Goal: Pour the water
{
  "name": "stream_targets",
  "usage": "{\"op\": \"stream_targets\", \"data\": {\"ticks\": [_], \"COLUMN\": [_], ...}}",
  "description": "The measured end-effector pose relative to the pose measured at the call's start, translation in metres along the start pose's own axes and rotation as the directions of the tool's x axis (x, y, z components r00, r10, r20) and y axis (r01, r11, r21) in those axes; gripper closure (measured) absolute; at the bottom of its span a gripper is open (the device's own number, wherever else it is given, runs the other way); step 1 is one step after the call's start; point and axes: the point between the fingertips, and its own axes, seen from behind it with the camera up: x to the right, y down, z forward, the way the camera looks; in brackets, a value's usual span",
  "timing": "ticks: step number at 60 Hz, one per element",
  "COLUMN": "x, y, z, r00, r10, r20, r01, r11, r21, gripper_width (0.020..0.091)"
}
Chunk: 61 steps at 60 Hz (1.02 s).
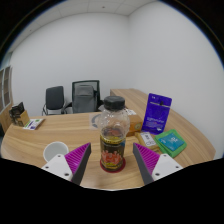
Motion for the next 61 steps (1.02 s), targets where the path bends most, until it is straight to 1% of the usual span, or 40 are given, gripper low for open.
{"op": "stream_targets", "data": {"ticks": [5,15,24,33,38,46,49,61], "x": [-0.006,-0.031,-0.062,-0.085,-0.096,-0.1,-0.097,-0.103], "y": [-0.004,-0.005,0.007,0.018,0.023,0.029,0.032,0.045], "z": [-0.038,-0.141,-0.238,-0.311,-0.34,-0.37,-0.373,-0.386], "r00": [1.0,1.0,0.999,0.998,0.998,0.998,0.997,0.998], "r10": [-0.016,-0.016,-0.032,-0.058,-0.06,-0.069,-0.072,-0.05], "r20": [-0.012,-0.018,-0.001,0.015,0.028,0.01,0.007,0.024], "r01": [0.016,0.015,0.032,0.059,0.062,0.069,0.072,0.052], "r11": [1.0,0.999,0.997,0.995,0.995,0.995,0.995,0.994], "r21": [-0.014,-0.045,-0.068,-0.076,-0.075,-0.067,-0.065,-0.095], "gripper_width": [0.0249,0.0247,0.0248,0.0247,0.025,0.0248,0.0249,0.0251]}}
